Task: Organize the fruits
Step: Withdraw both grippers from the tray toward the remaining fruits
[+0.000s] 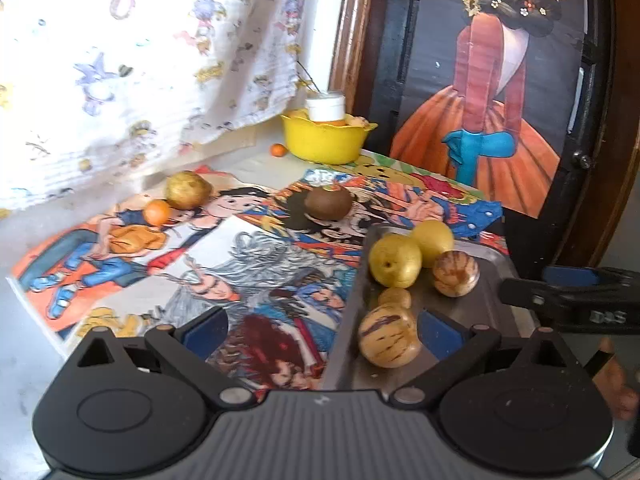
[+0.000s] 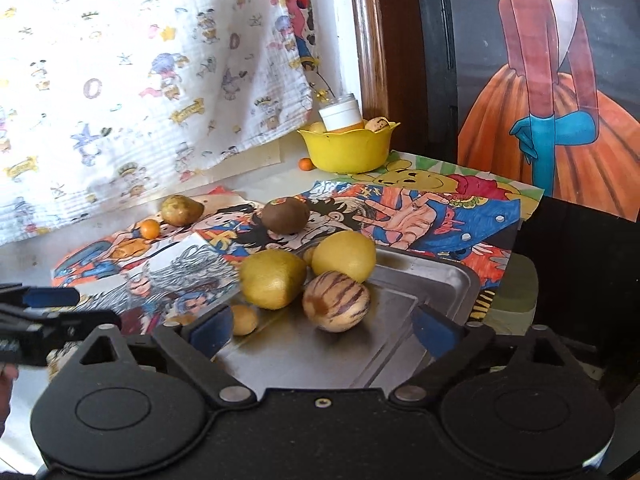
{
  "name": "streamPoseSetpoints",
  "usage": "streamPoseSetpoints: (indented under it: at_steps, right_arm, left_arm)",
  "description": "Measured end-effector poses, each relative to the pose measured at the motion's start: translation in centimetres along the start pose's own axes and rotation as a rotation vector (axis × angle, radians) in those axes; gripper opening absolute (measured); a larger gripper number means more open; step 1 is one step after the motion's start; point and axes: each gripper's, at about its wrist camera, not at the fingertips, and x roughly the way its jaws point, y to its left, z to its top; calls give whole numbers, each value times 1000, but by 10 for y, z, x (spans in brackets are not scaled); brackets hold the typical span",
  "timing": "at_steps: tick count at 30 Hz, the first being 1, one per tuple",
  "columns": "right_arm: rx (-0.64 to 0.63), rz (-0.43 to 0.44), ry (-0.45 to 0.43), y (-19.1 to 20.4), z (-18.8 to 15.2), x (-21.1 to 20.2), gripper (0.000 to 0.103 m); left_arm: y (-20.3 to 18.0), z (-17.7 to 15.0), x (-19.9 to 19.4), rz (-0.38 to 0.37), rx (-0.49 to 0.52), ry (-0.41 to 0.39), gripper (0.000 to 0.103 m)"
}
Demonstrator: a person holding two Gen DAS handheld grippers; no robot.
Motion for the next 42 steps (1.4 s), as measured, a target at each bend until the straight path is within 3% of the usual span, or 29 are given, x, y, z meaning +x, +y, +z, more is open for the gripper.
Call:
streamPoseSetpoints:
  at_steps: [12,23,42]
  right_arm:
    - [34,-12,45,33,-35,-54,102]
    - [48,0,163,73,-66,-63,102]
    - [-157,140,140,135,-26,-30,102]
  left_arm:
    - [28,-20,-21,62,-26,43,103]
    - [57,-33,-33,78,-34,80,103]
    - [94,-19,-33,194,-19,60,103]
